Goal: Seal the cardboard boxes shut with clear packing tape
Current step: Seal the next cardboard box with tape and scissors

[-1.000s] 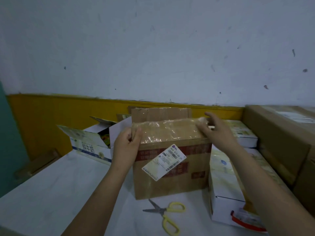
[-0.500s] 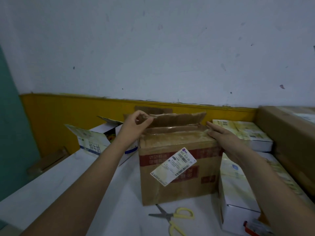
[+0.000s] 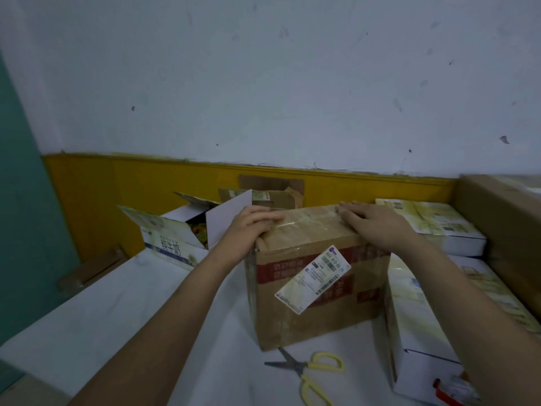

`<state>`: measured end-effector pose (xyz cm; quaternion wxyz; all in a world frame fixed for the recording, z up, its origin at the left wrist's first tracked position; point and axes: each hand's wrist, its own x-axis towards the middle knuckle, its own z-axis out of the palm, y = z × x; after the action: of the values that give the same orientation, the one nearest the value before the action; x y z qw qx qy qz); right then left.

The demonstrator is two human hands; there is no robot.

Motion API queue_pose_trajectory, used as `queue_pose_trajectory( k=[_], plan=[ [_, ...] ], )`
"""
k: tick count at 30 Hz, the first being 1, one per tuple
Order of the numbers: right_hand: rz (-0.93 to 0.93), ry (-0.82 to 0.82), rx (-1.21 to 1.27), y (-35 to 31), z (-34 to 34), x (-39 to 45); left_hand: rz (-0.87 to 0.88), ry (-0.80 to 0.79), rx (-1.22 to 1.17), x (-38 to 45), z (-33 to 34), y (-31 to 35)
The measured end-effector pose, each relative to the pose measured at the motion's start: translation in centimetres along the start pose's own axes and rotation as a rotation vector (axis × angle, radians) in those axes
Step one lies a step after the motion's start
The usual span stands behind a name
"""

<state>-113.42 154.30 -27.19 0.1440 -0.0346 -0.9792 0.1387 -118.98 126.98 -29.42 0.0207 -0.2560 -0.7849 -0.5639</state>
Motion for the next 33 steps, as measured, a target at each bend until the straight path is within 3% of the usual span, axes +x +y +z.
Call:
queue_pose_trajectory(
  k=[5, 8, 11, 12, 14, 16, 18, 21, 23, 27, 30, 33],
  plan=[
    [0.002, -0.044, -0.184, 0.3, 0.3, -0.2, 0.000, 0.057, -0.078, -0.4, 0.8, -0.5],
    [-0.074, -0.192, -0.364, 0.0, -0.1, 0.6, -0.173, 0.095, -0.202, 0.6, 1.1, 0.1],
    [0.003, -0.183, -0.308, -1.0, -0.5, 1.5, -0.230, 0.030, -0.077, 1.0, 0.5, 0.6],
    [0.011, -0.098, -0.293, -1.2, -0.4, 1.5, -0.187, 0.009, 0.029, 0.4, 0.1, 0.8],
    [-0.062, 0.297, -0.232, -2.4, 0.1, 0.0, -0.071, 0.047, 0.187, -2.2, -0.9, 0.8],
    [-0.276, 0.761, -0.052, -5.5, 1.1, -3.6, 0.025, 0.229, 0.201, -6.8, -2.5, 0.5],
    [-0.523, 0.945, 0.162, -10.0, 2.9, -8.4, 0.055, 0.503, 0.150, -12.8, -4.1, -0.6],
    [-0.877, 0.710, 0.256, -15.8, 7.4, -13.3, -0.161, 0.893, 0.088, -22.2, -5.3, -4.3],
    [-0.968, 0.484, 0.246, -18.2, 11.8, -14.2, -0.427, 0.941, 0.050, -26.5, -4.6, -6.5],
    [-0.849, 0.054, 0.347, -20.1, 20.2, -14.6, -0.774, 0.695, -0.049, -29.3, -2.5, -9.7],
    [-0.762, -0.057, 0.439, -19.4, 22.8, -14.1, -0.752, 0.442, -0.012, -29.6, -2.6, -11.5],
    [-0.647, -0.099, 0.591, -18.4, 23.1, -13.6, -0.728, 0.261, -0.194, -29.8, -3.8, -12.8]
  ],
)
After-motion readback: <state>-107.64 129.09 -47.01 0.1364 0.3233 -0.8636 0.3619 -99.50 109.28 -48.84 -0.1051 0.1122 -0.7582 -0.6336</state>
